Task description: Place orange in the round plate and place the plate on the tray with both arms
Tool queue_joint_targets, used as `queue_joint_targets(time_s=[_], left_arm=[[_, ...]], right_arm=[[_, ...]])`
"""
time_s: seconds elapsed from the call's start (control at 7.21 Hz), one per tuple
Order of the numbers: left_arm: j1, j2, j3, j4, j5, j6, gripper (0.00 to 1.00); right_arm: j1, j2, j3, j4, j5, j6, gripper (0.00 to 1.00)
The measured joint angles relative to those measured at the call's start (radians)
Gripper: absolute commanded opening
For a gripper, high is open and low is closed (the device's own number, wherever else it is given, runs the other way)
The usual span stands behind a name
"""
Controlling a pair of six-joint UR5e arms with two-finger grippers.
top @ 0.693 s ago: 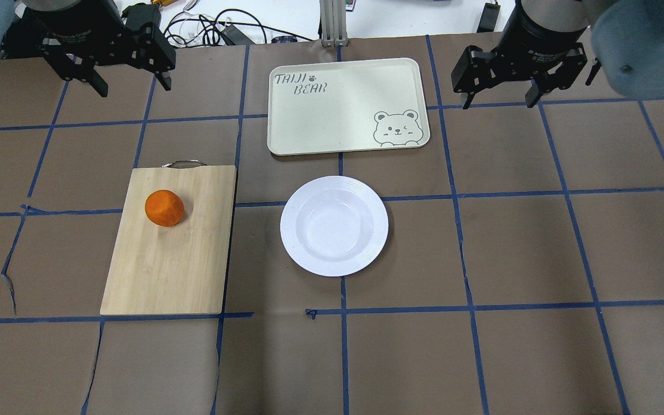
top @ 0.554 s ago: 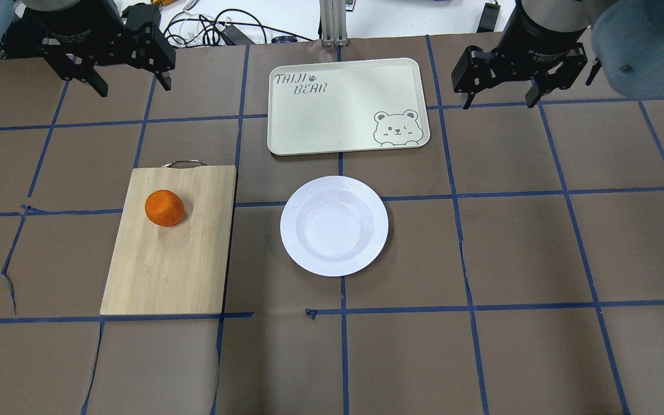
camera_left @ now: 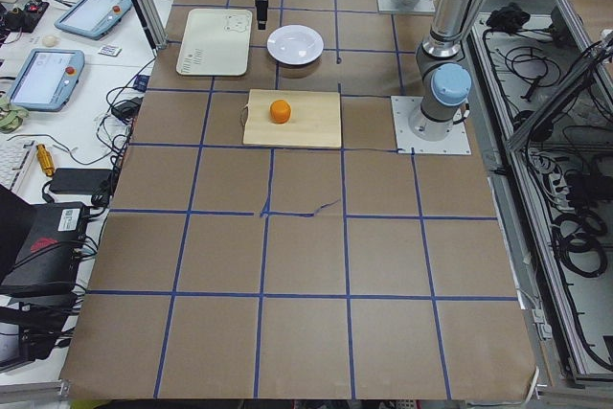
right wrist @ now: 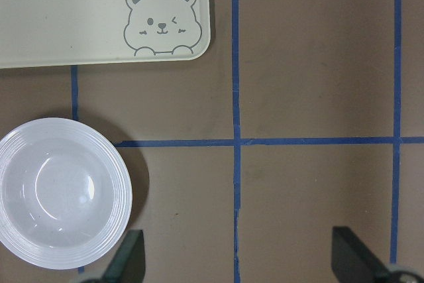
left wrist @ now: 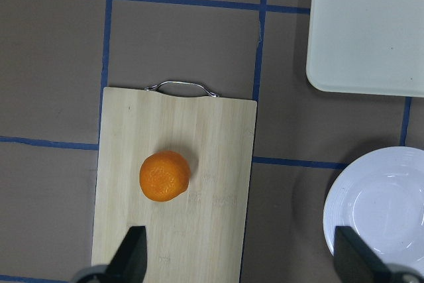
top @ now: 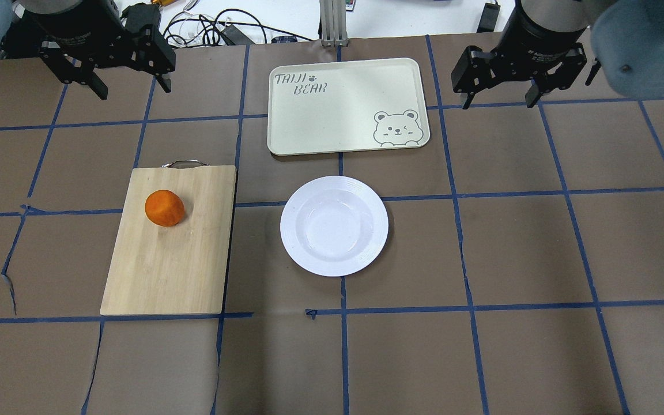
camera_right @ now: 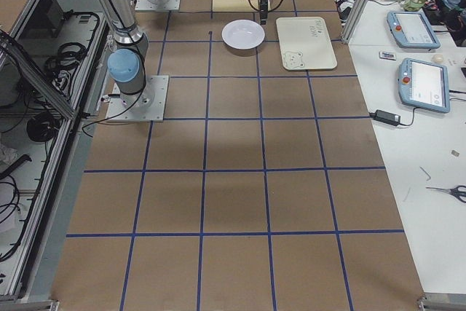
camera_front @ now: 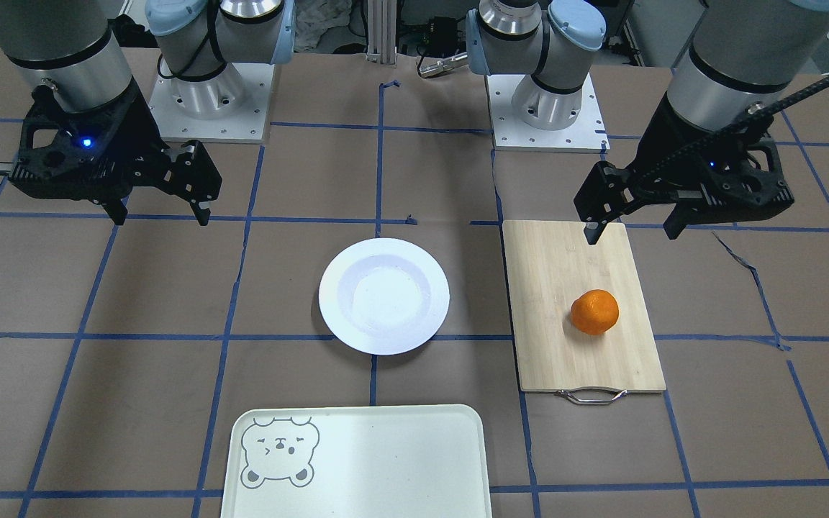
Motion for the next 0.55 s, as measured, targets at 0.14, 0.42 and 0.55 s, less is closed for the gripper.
queue_joint_targets(time_s=[0.14,0.42,0.55], left_arm=[[0.000,0.002,-0.003,0.000,-0.008,-0.002,1.00],[0.000,0.005,-0.011,0.000,-0.031,0.003,1.00],[0.000,0.006,-0.012,0.001,-0.033,0.005,1.00]], right_arm=[[0.000,0.000,0.000,0.000,0.000,0.000,1.00],[0.001,0.000,0.000,-0.001,0.000,0.000,1.00],[0.001,0.000,0.000,-0.001,0.000,0.000,1.00]])
